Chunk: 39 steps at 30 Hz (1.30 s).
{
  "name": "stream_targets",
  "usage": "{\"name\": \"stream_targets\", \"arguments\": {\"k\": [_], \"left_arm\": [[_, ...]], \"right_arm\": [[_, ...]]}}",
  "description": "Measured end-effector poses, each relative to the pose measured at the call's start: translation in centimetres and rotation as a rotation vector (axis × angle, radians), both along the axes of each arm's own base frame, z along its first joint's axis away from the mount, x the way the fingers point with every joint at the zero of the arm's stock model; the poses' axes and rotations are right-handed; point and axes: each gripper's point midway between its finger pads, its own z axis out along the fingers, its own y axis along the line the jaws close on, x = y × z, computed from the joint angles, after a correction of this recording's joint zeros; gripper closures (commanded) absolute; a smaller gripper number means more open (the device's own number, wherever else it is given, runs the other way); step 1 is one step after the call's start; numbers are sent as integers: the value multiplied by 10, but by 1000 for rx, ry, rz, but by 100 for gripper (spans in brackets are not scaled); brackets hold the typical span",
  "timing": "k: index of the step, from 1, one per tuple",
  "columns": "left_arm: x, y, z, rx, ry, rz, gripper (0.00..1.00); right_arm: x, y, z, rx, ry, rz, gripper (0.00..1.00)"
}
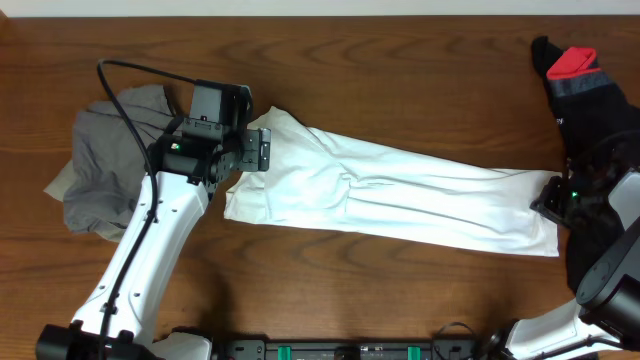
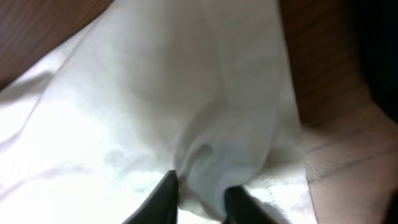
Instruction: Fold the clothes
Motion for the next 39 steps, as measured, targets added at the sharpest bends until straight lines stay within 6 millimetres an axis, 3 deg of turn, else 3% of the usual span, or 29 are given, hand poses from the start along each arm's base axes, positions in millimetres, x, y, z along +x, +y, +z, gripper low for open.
{"name": "stream_targets", "arguments": {"k": [4, 5, 7, 8, 9, 20, 28, 32, 39], "left_arm": [[0, 0, 0, 0, 0, 0, 16], [0, 0, 0, 0, 0, 0, 16], [0, 0, 0, 0, 0, 0, 16], [0, 0, 0, 0, 0, 0, 16], [0, 0, 0, 0, 0, 0, 16], [0, 0, 0, 0, 0, 0, 16], [0, 0, 0, 0, 0, 0, 16], [0, 0, 0, 0, 0, 0, 16], [0, 0, 0, 0, 0, 0, 16]], "right_arm": [[-1, 3, 1, 16, 6, -3, 99], [-2, 3, 1, 18, 8, -3, 91], [-1, 2, 4, 16, 11, -6, 41], [-1, 0, 5, 9, 15, -3, 31], [-1, -3, 6, -7, 21, -4, 28], [-1, -38, 8, -146, 38, -48, 39], [0, -38, -7, -118, 70, -41, 46], [5, -34, -7, -82, 52, -24, 67], [8, -18, -8, 9, 19, 12, 90]]}}
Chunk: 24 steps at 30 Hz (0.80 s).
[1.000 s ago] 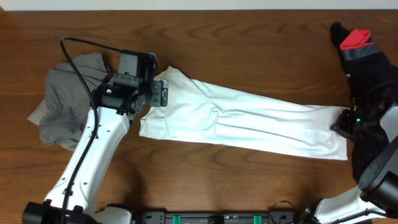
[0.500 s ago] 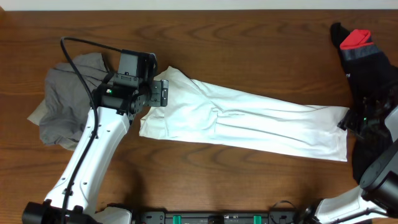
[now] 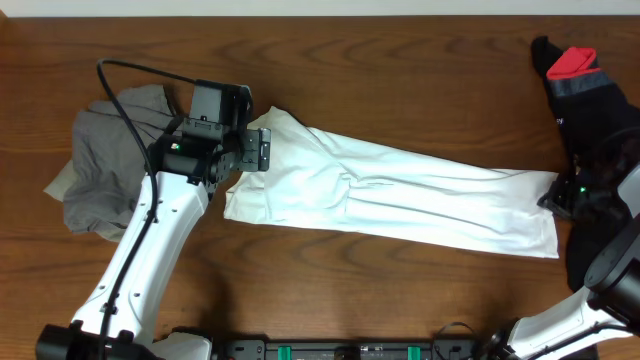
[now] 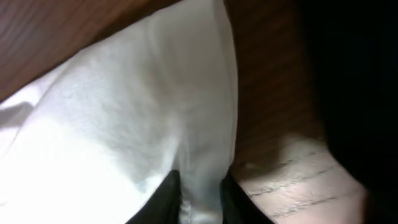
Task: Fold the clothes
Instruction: 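Fold the strip's right end leftward toward the left gripper with the right gripper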
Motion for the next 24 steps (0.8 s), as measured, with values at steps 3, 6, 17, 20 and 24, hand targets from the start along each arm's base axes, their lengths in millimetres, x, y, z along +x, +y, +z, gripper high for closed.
{"name": "stream_targets", "arguments": {"k": [3, 6, 17, 20, 24], "left_arm": [[0, 0, 0, 0, 0, 0, 16], [0, 0, 0, 0, 0, 0, 16], [0, 0, 1, -1, -2, 0, 16], [-1, 0, 10, -6, -25, 0, 16], [-2, 0, 45, -27, -116, 0, 16]], "right_arm": [[1, 5, 0, 30, -8, 5, 99], [2, 9, 1, 49, -17, 6, 99], [7, -17, 97, -130, -75, -56, 99], [18, -31, 154, -231, -172, -79, 99], [22, -25, 202, -285, -258, -74, 99]]}}
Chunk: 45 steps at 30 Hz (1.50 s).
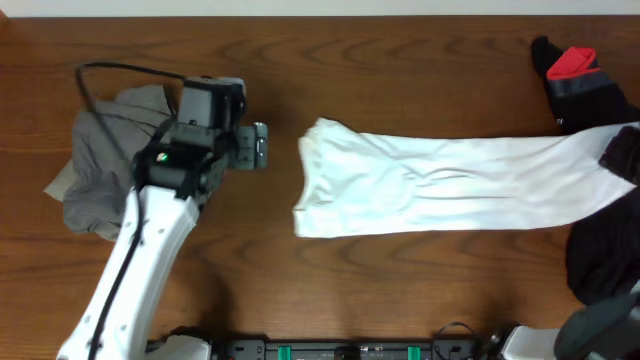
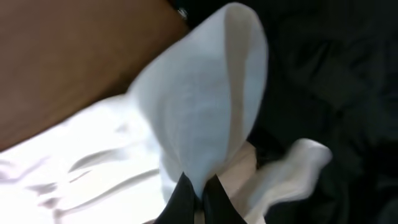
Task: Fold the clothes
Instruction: 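Fold the strip's right end leftward toward the left gripper with the right gripper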
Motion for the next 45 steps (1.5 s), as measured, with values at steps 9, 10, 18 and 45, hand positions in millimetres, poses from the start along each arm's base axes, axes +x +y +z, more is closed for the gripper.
{"name": "stream_targets", "arguments": {"k": [9, 10, 18, 45], "left_arm": [[-20, 5, 66, -43, -179, 2, 16], [-21, 5, 68, -43, -182, 2, 16], [-25, 6, 64, -39, -162, 2, 16], [-26, 6, 63, -36, -153, 2, 16]], "right_arm": [[21, 111, 4, 67, 33, 269, 99], [23, 125, 4, 71, 35, 304, 99], [29, 217, -20, 63, 131, 509, 99], [32, 220, -107, 46, 363, 466, 84]]}}
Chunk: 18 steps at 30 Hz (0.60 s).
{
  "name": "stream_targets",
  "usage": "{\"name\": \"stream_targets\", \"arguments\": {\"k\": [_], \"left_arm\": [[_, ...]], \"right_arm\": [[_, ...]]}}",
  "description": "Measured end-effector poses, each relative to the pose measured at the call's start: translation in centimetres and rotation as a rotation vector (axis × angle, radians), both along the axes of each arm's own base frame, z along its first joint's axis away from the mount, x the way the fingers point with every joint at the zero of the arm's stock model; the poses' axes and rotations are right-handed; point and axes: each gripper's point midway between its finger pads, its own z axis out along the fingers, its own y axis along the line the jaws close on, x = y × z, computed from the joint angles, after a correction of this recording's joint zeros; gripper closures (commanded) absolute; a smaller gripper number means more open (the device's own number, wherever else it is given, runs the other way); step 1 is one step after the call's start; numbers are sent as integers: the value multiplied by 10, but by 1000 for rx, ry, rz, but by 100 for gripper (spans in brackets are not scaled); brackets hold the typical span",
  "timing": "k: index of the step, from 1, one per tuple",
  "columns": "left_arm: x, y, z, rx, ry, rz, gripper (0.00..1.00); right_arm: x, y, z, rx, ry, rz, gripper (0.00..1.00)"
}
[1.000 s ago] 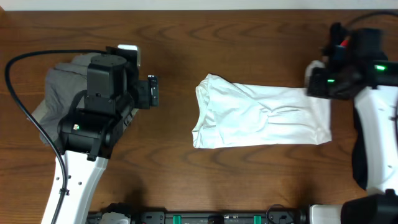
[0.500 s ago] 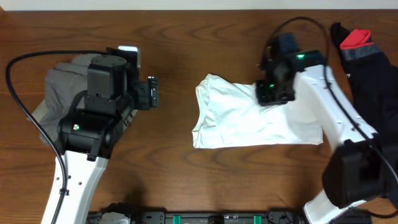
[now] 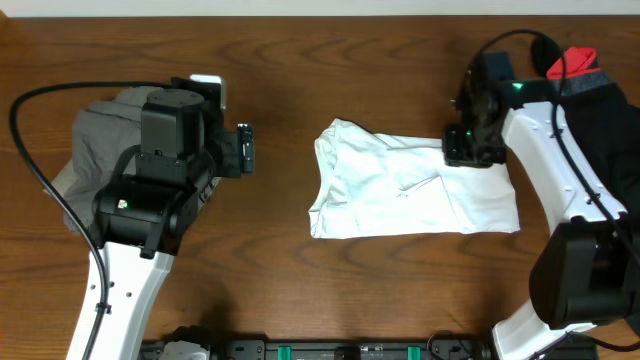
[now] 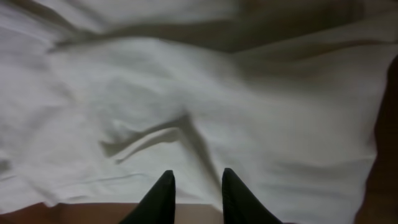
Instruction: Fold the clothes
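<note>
The white garment point(image 3: 400, 190) lies in the middle of the table, doubled over into a short rectangle with a wrinkled top layer. My right gripper point(image 3: 470, 148) hovers over its upper right part. In the right wrist view the right gripper point(image 4: 196, 174) stands open just above the white garment point(image 4: 249, 93), holding nothing. My left gripper point(image 3: 243, 150) is over bare wood to the left of the garment, clear of it. How its jaws stand is not visible.
A heap of grey clothes point(image 3: 95, 160) lies at the left, partly under the left arm. Black clothes with a red patch point(image 3: 572, 62) are piled at the far right edge. The wooden table point(image 3: 300, 60) shows around the garment.
The right gripper held the garment's end out over the black pile; now that end lies on the garment, which is about half as long, and the gripper is open. The left gripper sits slightly further left.
At first the white garment lay full length and slanted, my left gripper at its left end and my right shut on its right end. Then the garment sat further right, stretched straight, free of the left gripper. Now it is doubled over and released.
</note>
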Motion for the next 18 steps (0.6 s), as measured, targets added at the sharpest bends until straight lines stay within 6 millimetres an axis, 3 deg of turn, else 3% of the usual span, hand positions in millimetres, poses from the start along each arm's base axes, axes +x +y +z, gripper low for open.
{"name": "stream_targets", "arguments": {"k": [5, 10, 13, 18], "left_arm": [[1, 0, -2, 1, 5, 0, 16], [2, 0, -8, 7, 30, 0, 16], [-1, 0, -13, 12, 54, 0, 16], [-1, 0, -23, 20, 91, 0, 16]], "right_arm": [[-7, -8, -46, -7, -13, -30, 95], [-22, 6, -80, 76, -10, -34, 98], [-37, 35, -82, 212, 34, 27, 98], [-65, 81, -70, 400, 110, 169, 99]]}}
